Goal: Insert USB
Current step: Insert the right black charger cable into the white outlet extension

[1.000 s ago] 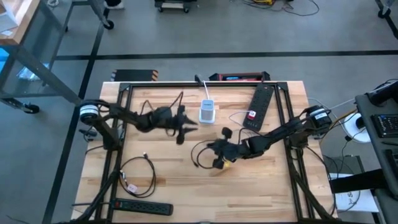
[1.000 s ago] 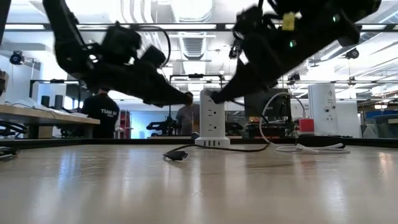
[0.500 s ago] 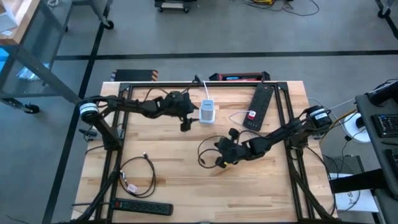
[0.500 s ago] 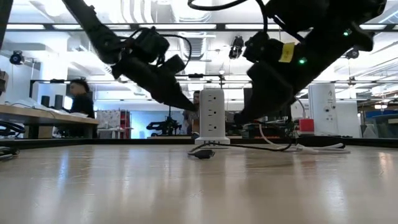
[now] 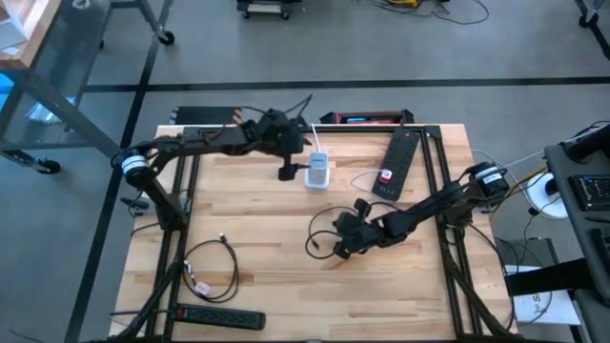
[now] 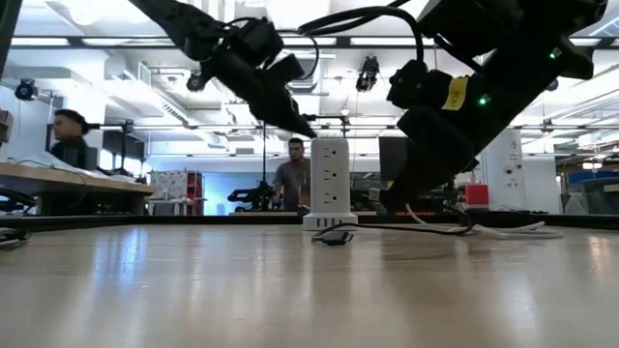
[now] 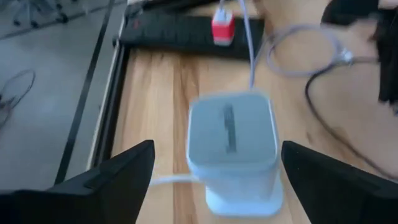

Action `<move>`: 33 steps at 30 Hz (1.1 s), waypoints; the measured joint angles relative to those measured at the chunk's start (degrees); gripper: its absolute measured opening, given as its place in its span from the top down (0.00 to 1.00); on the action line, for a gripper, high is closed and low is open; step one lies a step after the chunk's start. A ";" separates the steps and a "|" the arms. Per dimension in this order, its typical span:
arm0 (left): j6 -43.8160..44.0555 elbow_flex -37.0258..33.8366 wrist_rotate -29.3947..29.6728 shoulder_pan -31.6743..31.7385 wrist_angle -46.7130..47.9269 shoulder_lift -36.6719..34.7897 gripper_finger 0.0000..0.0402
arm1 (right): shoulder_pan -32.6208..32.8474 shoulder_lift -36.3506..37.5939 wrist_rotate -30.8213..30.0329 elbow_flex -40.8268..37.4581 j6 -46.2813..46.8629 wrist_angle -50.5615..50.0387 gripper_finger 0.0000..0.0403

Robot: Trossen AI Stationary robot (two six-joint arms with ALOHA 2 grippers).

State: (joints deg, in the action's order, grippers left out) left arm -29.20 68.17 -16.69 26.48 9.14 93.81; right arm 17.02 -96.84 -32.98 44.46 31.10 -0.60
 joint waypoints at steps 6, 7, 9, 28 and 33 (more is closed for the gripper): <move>0.85 7.04 -3.06 -0.18 4.37 5.98 0.16 | -0.02 0.00 0.24 -0.08 1.18 0.00 0.98; 1.19 8.18 -3.77 -0.11 4.74 7.36 0.16 | -0.01 0.00 0.43 -0.11 1.52 -0.05 0.98; 1.63 10.47 -4.49 0.20 7.58 9.49 0.17 | 0.15 0.00 0.98 -0.14 2.35 -0.07 0.98; 13.13 10.30 -6.17 -0.35 2.48 16.10 0.31 | 0.22 -1.16 0.56 -0.19 5.96 -0.02 0.98; 21.07 10.24 0.92 -2.72 2.93 15.56 0.31 | -3.46 -1.16 -0.05 -0.19 11.36 0.01 0.98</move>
State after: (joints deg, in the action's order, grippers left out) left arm -8.14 78.41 -15.77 23.76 12.08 109.37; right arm 13.55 -98.00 -33.04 44.27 42.46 -0.59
